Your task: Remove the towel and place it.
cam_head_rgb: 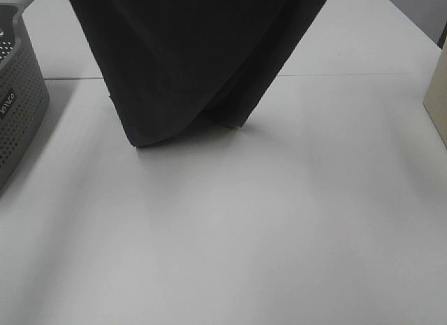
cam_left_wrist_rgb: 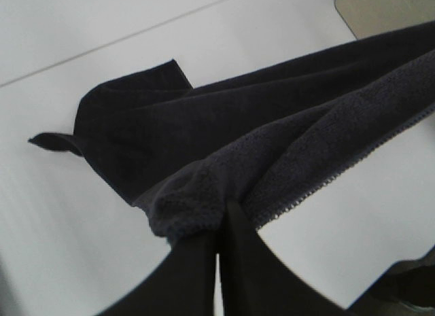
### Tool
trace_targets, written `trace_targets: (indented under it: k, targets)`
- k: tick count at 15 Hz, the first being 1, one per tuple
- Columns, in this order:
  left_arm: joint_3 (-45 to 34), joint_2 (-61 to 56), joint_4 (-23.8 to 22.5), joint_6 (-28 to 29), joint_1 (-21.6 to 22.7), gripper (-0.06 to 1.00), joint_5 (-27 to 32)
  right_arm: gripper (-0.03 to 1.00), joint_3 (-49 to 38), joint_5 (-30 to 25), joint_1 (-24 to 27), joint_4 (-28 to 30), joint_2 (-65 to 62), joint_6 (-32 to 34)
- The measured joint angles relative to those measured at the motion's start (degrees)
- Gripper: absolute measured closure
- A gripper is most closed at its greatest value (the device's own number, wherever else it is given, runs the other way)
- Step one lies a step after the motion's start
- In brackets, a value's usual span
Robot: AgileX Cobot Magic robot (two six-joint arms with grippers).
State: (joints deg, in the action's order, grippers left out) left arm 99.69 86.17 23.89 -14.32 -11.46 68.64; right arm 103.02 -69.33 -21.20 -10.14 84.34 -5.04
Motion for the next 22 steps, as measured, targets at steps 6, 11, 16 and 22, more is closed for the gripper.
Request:
trace_targets:
  k: [6, 11, 16, 22]
  targets:
    - [-25.0, -18.0, -0.1, -1.0, -0.2, 0.94, -1.6, 0.96, -19.5, 0.2, -0.6, -5.3, -13.2, 1.9]
    - [-34.4, -31.1, -0.2, -1.4, -0.2, 0.94, -0.9, 0.96, -35.5, 1.5, -0.6, -10.6, -23.6, 2.2]
    - [-43.5, -31.2, 1.5, -1.4, -0.2, 0.94, -0.9, 0.96, -42.2, 1.7, -0.6, -12.1, -25.2, 2.7]
    - [-58.8, -31.4, 5.8, -1.9, 0.1, 0.94, -1.0, 0.96, -55.9, 1.7, -0.5, -17.3, -28.9, 3.4]
